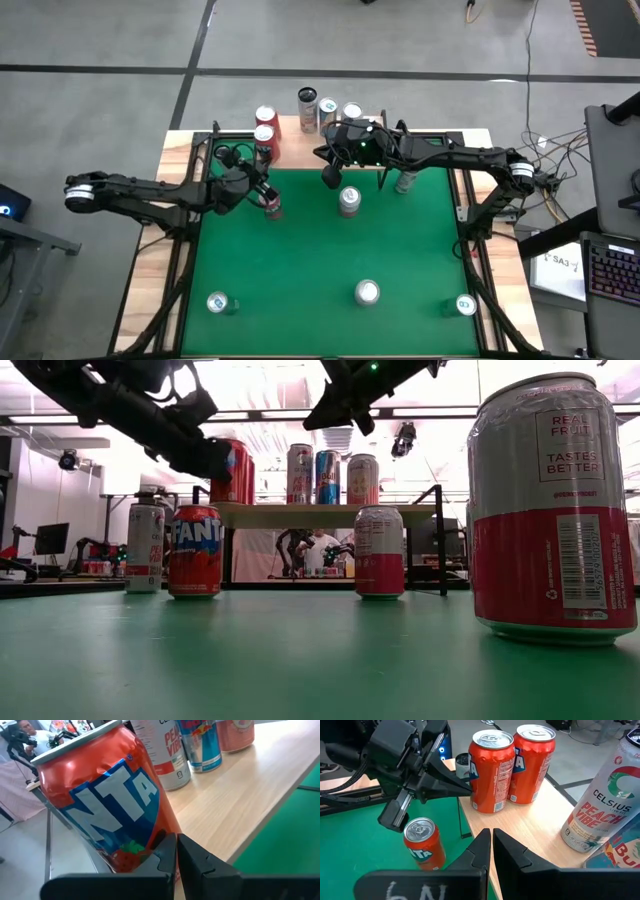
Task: Place canned beverage on shelf
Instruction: Put the bottom orange soda can on the shelf aligned with other orange soda cans
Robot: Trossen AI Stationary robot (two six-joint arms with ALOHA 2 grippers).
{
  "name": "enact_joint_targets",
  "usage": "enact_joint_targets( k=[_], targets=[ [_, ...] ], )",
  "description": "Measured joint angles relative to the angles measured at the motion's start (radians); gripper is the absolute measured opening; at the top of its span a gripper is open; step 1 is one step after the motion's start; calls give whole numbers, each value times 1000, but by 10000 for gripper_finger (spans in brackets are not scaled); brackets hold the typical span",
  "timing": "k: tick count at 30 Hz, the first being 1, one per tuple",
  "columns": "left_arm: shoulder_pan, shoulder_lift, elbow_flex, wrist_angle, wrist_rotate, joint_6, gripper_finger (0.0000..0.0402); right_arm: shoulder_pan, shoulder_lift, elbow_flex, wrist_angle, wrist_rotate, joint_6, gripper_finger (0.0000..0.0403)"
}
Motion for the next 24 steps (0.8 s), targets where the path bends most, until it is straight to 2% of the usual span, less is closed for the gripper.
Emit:
enact_joint_targets(
  k=[14, 20, 24],
  targets=[
    [-8, -10, 0, 12, 23, -39, 0, 3, 0, 0, -3, 0, 1, 12],
    [-89, -61, 0, 12, 24, -46, 0, 23, 6, 0, 11, 0, -3, 12],
    [-175, -132, 0, 12, 24, -24, 0, 40, 42, 0, 94, -2, -13, 12]
  ],
)
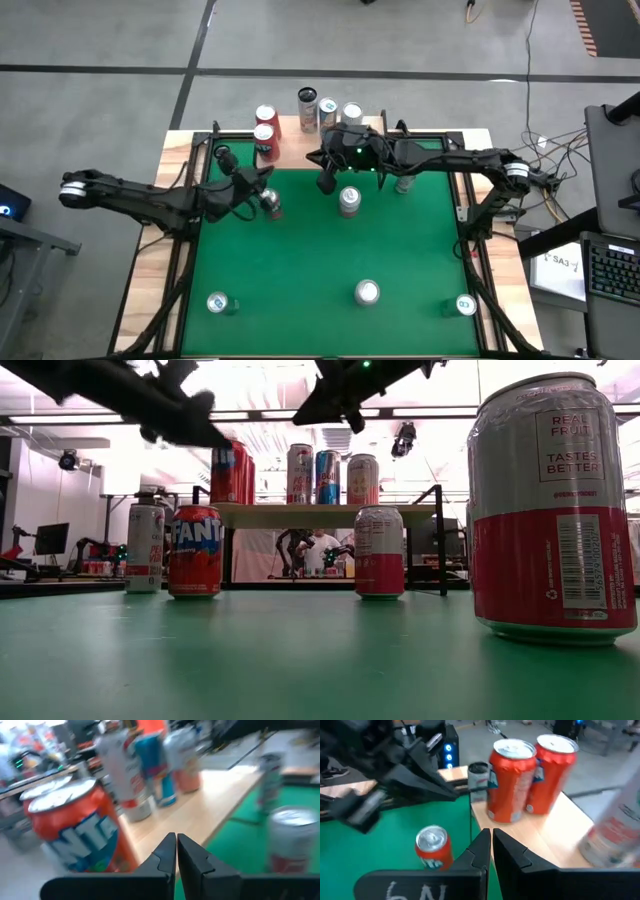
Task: Place canned beverage on shelf
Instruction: Put the bottom orange soda can on the shelf aligned with other orange soda cans
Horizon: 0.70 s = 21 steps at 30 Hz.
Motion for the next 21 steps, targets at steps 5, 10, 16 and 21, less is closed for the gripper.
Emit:
enact_joint_targets(
  k=[5, 10, 16, 21],
  targets=[
    [-142, -128, 0, -11, 173, 35, 0, 8, 73, 0, 113, -7, -23, 12],
    [-265, -229, -5, -73, 366, 5, 0, 8, 128, 13, 203, -6, -13, 12],
    [-349, -276, -39, -99, 366, -26, 0, 25, 188, 34, 247, -7, -39, 12],
    [-356, -287, -42, -127, 366, -26, 0, 28, 218, 52, 285, -7, -39, 12]
  ],
)
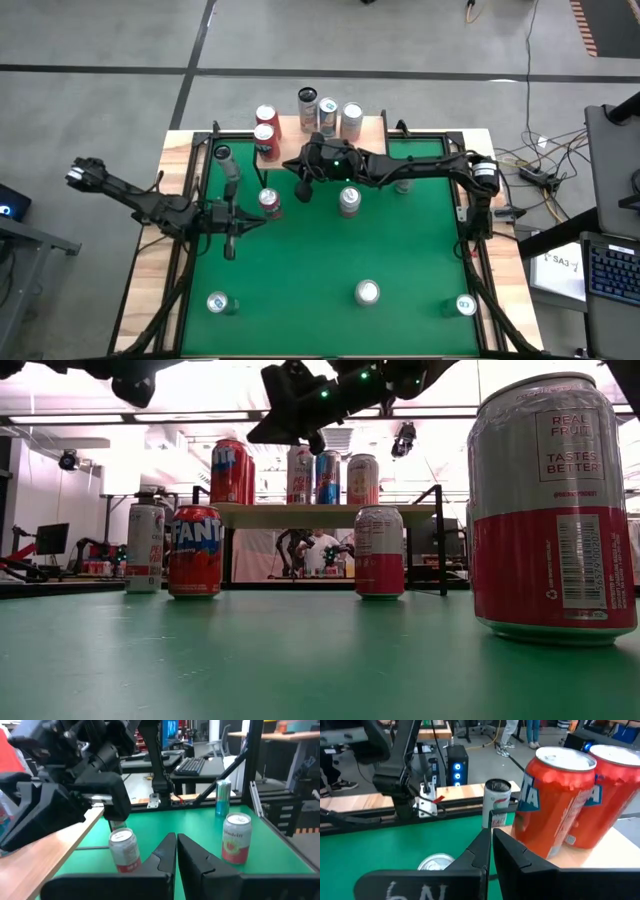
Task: Place canned beverage on shelf
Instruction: Put the bottom orange soda can on the shelf aligned with other orange soda cans
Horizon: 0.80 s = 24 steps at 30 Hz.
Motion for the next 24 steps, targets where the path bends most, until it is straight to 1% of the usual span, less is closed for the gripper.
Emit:
enact_joint_targets(
  k=[7, 12, 14, 18, 20, 24],
  targets=[
    [0, -59, 0, -93, 3, 7, 0, 4, 28, 39, 22, -78, 4, 12],
    [0, -106, -3, -109, 74, 53, 0, 11, 51, 82, 16, -81, -11, 12],
    [0, -123, -10, -113, 109, 88, 0, 11, 52, 98, -27, -77, -12, 12],
    [0, -155, -35, -99, 113, 109, 0, 11, 49, 132, -136, -41, 9, 12],
    [0, -167, -56, -76, 113, 122, 0, 10, 49, 147, -181, -40, 15, 12],
    [0, -197, -65, -83, 113, 130, 0, 11, 51, 157, -164, -40, 22, 12]
  ],
)
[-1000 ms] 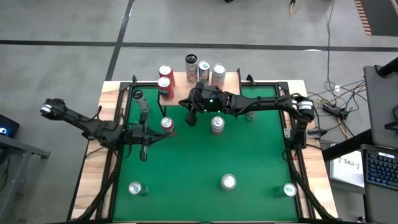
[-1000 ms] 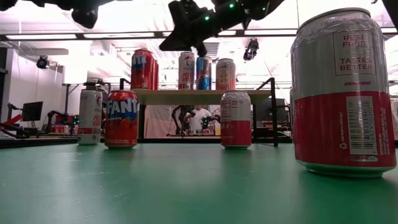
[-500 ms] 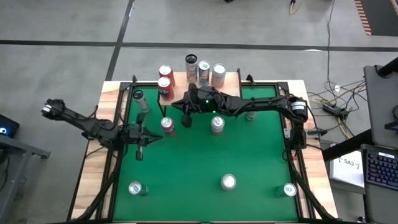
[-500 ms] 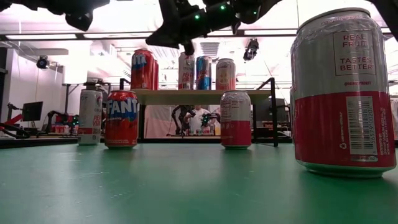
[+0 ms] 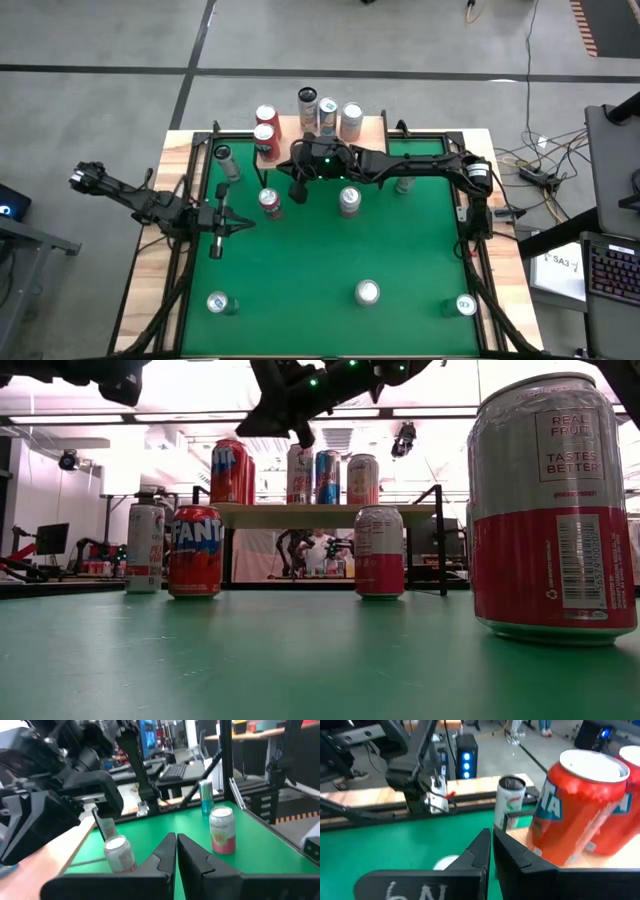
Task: Place canned beverage on shelf
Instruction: Put the bottom orange soda can on the shelf aligned with other orange soda cans
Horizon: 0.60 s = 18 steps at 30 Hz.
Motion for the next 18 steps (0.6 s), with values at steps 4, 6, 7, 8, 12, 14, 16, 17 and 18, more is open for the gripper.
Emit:
enact_joint_targets(
  k=[4, 6, 7, 8, 12, 14, 16, 17, 18],
  targets=[
    [0, -26, 0, -11, 0, 20, 0, 0, 15, -1, 109, -1, 12, 12],
    [0, -41, 0, -44, 0, 21, 0, 3, 31, 2, 158, -2, 13, 12],
    [0, -48, 0, -56, 0, 19, 0, 4, 41, 11, 159, -2, 12, 12],
    [0, -56, 0, -64, 0, 17, 0, 4, 56, 24, 159, -2, 12, 12],
    [0, -93, 0, -88, -1, 20, 0, 5, 120, 93, 144, -3, 17, 12],
    [0, -110, 0, -109, -1, 23, 0, 4, 154, 143, 113, -3, 21, 12],
    [0, -127, 0, -123, -2, 22, 0, 4, 190, 199, 62, -2, 13, 12],
    [0, -135, 0, -128, -2, 21, 0, 4, 211, 230, 39, -1, 9, 12],
    [0, -143, 0, -136, -2, 20, 0, 4, 233, 263, 20, 1, 4, 12]
  ],
)
